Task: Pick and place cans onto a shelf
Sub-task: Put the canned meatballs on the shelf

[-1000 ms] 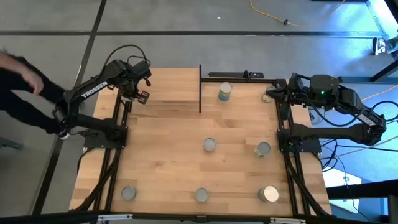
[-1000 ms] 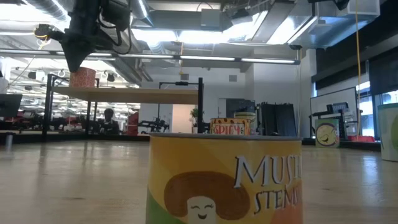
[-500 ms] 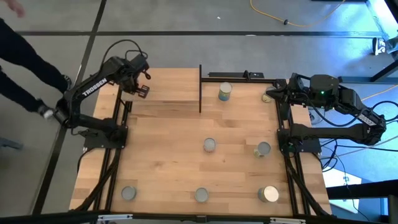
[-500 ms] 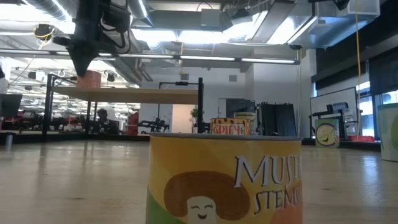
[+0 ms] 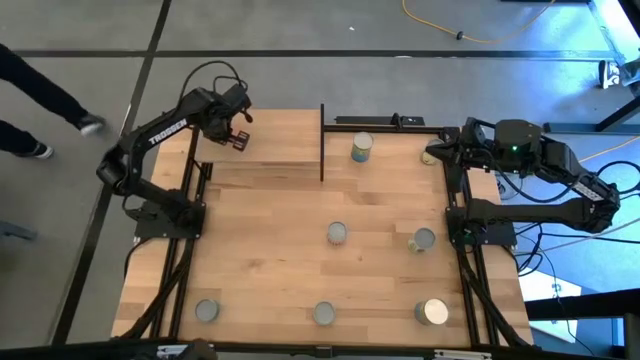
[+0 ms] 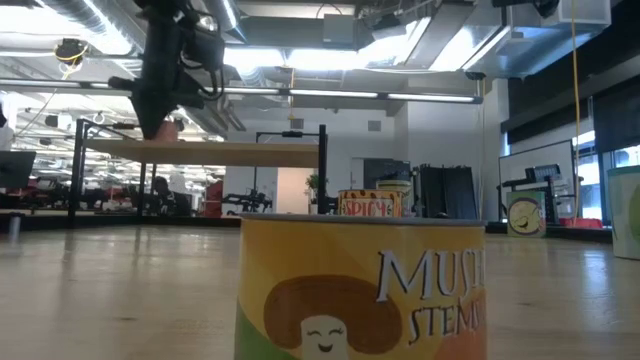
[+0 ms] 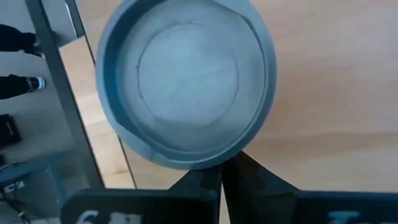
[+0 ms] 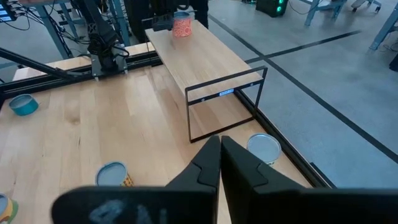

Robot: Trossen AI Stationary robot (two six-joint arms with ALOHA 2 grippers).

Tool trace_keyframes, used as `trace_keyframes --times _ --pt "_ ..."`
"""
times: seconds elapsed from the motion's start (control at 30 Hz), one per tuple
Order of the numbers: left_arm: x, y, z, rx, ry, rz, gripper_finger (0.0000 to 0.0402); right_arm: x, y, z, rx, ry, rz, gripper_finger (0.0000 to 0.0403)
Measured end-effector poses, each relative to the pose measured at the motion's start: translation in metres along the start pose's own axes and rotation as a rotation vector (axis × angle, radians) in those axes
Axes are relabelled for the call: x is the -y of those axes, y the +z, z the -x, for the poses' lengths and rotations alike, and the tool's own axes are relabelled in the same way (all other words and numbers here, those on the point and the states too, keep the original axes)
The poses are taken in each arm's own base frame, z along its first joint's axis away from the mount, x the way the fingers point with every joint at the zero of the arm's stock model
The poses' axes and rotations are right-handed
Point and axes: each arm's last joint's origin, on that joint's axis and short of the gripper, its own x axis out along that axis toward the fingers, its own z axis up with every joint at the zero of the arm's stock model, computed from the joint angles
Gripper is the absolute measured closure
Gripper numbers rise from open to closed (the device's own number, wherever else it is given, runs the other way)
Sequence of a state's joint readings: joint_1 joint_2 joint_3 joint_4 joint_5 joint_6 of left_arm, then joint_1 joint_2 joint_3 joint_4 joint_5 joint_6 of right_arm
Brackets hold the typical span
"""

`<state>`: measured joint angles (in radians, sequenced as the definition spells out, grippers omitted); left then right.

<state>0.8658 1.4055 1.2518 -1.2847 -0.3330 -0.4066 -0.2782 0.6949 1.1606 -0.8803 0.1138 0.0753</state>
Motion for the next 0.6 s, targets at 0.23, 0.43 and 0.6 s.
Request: trace_keyframes --times 0.23,0.43,0.6 --pt "-0.003 0.001 -0.002 0.003 0.064 0.028 0.0401 -0.001 0.001 -0.004 -0.015 -0.001 0.0 0.0386" --pt "-0.005 -0.001 0.001 -0.021 -0.016 0.048 0.0401 -0.001 0.001 -0.007 -0.023 -0.001 0.004 0.0386" --pt "0.002 -0.008 0.016 -0.032 -0.182 0.052 0.0401 -0.001 0.001 -0.007 -0.023 -0.002 0.004 0.0386"
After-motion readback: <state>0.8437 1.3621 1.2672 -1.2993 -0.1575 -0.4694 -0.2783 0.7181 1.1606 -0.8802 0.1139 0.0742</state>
